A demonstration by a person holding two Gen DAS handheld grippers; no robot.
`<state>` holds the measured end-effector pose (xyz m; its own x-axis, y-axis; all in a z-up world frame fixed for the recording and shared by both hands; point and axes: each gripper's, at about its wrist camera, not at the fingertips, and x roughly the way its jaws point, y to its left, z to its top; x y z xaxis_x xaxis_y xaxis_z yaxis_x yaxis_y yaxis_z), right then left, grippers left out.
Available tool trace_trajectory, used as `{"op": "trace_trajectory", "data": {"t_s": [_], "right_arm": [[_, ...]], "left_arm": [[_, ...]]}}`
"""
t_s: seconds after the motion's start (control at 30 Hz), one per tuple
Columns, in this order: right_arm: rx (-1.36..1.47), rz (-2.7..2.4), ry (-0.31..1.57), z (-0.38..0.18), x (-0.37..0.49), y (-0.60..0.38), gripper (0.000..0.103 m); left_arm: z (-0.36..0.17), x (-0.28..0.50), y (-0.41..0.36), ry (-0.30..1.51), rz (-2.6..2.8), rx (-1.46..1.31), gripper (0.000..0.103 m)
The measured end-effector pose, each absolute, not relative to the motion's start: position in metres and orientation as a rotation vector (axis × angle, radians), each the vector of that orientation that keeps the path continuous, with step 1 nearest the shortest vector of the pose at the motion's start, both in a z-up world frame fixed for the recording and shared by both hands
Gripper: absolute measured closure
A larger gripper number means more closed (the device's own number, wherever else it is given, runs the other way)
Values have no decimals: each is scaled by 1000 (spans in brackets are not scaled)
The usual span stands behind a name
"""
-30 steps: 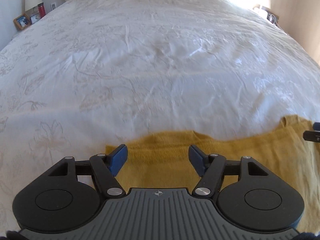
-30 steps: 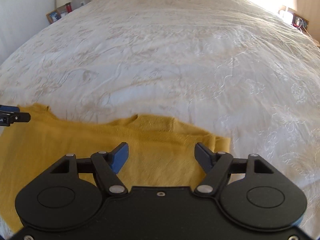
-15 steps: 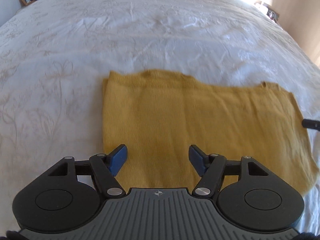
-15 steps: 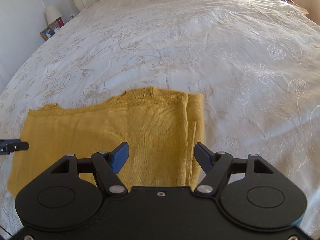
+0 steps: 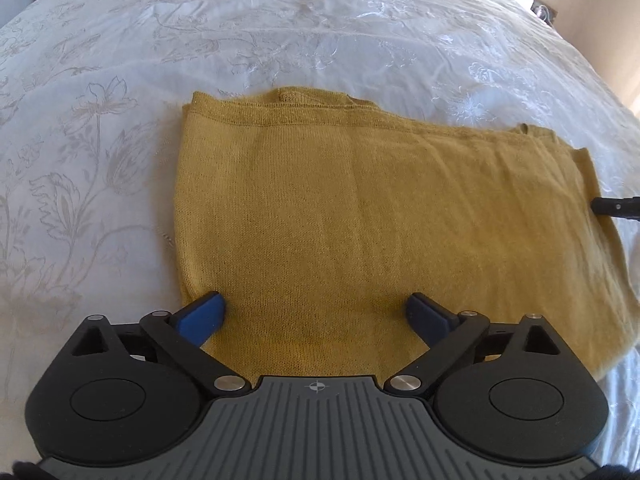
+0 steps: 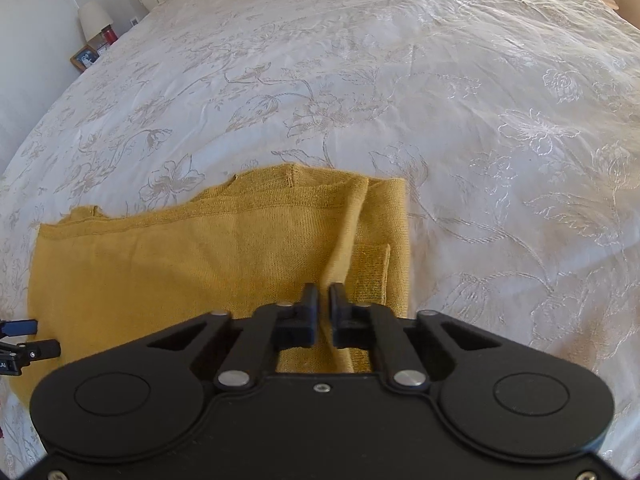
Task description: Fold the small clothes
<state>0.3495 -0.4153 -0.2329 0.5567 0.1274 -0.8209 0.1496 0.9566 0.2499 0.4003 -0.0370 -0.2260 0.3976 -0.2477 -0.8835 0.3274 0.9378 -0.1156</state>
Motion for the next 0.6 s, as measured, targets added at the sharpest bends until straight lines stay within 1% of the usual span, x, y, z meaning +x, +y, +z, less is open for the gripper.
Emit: {"op": "trace_trajectory", "data": {"t_s": [0.07,0.17,0.27,0.53,0.6], "right_arm": [[265,-77,998,-229,348,-421,94],[305,-104,1026,-237,348,-434,95],[267,-86,1036,-239,351,-430,95],[205,-127,1074,-247,359,-426,96],[211,-133,1074,-248,361,-425,96]], "left_arm": [[-219,400,-38,1084,-369,78,4],[-210,403,-43,1036,-370,91,4],[-204,414,-49,1005,-372,114,4],[-209,440,-60,1008,-370,169,4],[-219,444,-62,1056,-371,202,3]]}}
